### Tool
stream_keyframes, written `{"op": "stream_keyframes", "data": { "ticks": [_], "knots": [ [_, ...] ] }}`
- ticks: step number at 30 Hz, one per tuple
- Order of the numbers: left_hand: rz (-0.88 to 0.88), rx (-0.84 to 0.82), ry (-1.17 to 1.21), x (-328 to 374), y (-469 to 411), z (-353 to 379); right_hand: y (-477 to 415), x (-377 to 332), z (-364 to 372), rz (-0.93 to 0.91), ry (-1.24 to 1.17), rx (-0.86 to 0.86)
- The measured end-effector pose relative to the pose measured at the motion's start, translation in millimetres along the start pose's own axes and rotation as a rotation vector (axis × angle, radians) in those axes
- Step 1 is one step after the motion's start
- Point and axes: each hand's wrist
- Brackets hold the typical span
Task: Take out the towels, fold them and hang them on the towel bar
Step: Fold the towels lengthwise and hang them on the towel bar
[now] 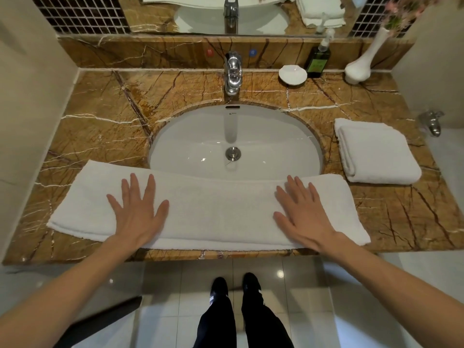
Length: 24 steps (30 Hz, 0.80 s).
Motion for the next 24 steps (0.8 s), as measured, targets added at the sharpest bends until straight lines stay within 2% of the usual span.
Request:
{"op": "stream_keyframes", "data": {
  "ticks": [3,5,9,12,16,24],
  "knots": [
    [0.265,-0.034,-0.067,-31,22,1,23,-9,7,-0.192,0.08,-0.065],
    [0.376,-0.097,-0.16,-58,31,4,34,-9,12,-0.262,0.17,-0.089],
    [0.476,-0.11,-0.3,-75,31,-2,34,-11,5,-0.338,0.322,0.03],
    [0.614,-0.054,-0.412,-61,24,-11,25,-20,-1,-0.446,0.308,0.142],
    [0.711,0.029,-0.391,-49,22,-12,23,-34,-2,-0.499,0.302,0.179],
    [0.743,0.011,-0.275,-52,30,-21,32,-37,-7,-0.511,0.302,0.272]
  ]
}}
Point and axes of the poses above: each hand's wrist, its own y-axis away from the middle knuckle, its own z-axis out of the palm, x = y × z, and after that the axes turned 10 degrees about -x, right-handed
